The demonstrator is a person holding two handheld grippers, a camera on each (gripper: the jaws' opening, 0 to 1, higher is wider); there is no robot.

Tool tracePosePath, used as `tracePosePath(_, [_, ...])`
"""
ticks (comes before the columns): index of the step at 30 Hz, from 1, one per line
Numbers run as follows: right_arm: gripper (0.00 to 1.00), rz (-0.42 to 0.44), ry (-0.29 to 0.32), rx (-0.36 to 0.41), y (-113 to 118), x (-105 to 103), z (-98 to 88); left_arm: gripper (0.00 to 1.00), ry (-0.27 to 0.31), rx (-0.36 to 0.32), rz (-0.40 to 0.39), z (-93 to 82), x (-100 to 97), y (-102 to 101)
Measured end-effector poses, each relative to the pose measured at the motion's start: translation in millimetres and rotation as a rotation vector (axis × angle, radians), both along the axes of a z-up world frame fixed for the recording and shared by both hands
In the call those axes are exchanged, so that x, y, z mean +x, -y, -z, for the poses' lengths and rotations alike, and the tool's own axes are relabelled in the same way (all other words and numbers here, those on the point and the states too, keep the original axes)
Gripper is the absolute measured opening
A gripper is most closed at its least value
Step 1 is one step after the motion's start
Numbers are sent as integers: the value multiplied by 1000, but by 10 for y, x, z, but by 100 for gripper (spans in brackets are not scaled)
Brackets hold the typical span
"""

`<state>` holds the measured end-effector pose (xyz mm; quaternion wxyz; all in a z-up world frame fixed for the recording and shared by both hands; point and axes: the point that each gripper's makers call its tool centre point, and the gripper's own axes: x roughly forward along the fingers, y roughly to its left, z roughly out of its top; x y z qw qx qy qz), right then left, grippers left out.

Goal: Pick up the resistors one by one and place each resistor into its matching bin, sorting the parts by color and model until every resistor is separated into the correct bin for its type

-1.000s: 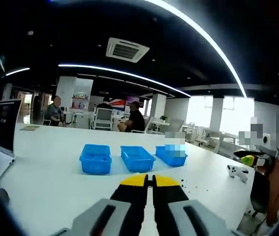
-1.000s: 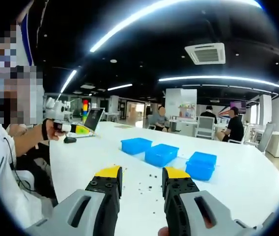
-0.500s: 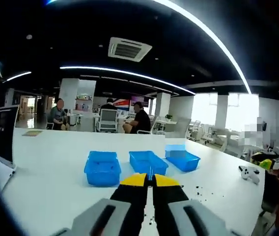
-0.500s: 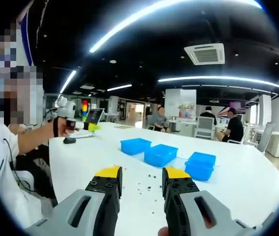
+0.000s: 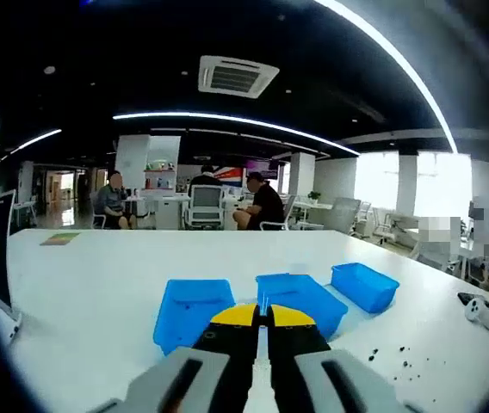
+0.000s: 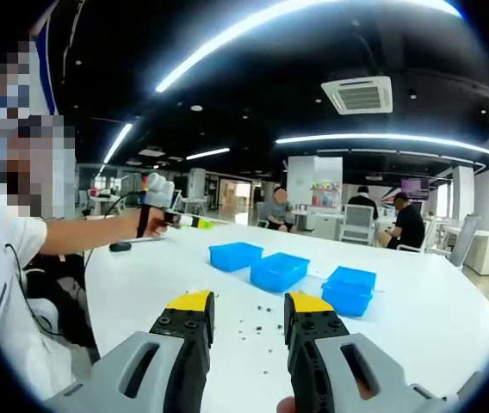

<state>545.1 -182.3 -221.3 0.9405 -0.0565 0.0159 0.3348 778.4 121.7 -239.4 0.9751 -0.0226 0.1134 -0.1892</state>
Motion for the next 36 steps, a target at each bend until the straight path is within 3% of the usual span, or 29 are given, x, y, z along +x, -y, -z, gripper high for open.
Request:
tracePosePath(7, [34, 2, -2, 1, 17, 3, 14, 7, 18, 34, -45, -6, 349, -9])
tracePosePath(17, [34, 4, -5, 4, 42, 22, 28, 8, -20, 57, -153, 186, 669, -197])
tracePosePath(19, [34, 4, -5, 5, 46, 24, 24, 16, -28, 49, -171, 227, 685, -224])
tracePosePath(21, [34, 5, -4, 6, 53, 28, 17, 44, -31, 1, -157, 234, 681, -185])
tracePosePath(23, [34, 5, -4, 9, 54, 32, 13, 59, -37, 30, -149, 258, 659, -168])
tracePosePath(25, [34, 5, -5, 8, 48, 36, 20, 59, -11, 107, -153, 245, 635, -187])
tracePosePath(36, [34, -1, -1, 3, 17, 22, 5, 58, 19, 100, -134, 79, 526, -179])
